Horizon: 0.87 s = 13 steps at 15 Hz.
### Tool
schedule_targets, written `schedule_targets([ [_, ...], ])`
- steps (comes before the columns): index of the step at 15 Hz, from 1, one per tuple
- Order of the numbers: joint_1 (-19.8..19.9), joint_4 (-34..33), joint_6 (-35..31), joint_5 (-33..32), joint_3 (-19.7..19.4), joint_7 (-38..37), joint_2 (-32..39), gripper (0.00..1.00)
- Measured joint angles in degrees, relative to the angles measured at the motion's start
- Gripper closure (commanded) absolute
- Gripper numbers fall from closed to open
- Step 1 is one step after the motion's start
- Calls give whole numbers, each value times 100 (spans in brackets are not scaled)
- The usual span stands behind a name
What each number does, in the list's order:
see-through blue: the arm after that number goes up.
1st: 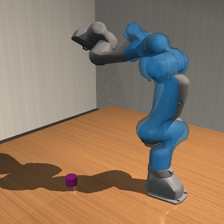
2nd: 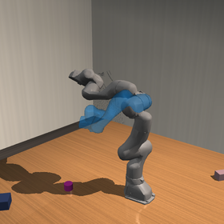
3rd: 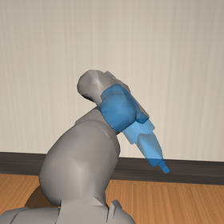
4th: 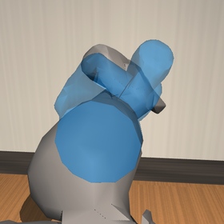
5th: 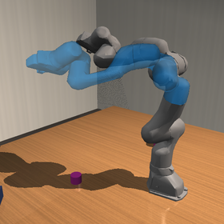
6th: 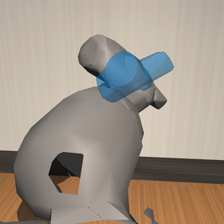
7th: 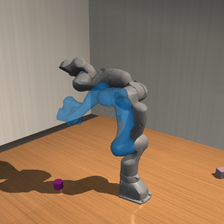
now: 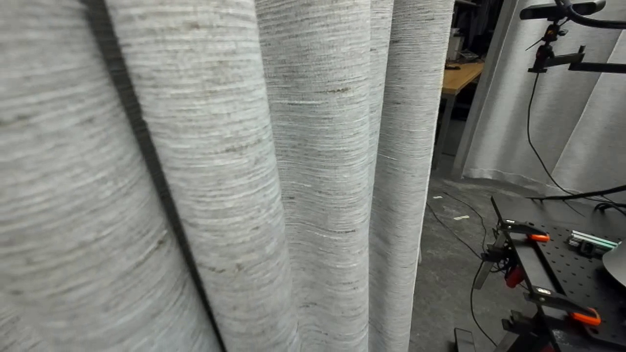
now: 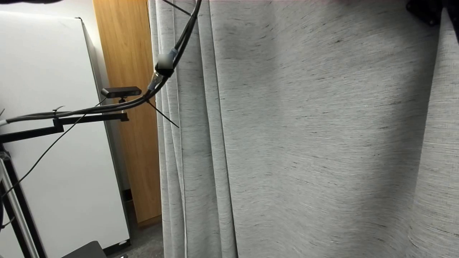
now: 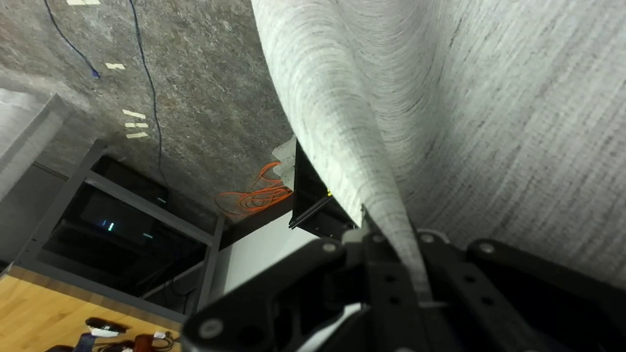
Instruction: Close the curtain
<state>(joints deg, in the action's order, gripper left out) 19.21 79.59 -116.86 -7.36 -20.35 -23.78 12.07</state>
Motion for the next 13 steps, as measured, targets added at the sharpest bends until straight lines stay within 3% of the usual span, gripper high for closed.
schedule_targets([
  [1,1,0,3,10,0,-30,0,70],
  [10,109,6,337,244,-5,-106,142,2],
  [13,137,6,341,251,-5,-120,204,0],
])
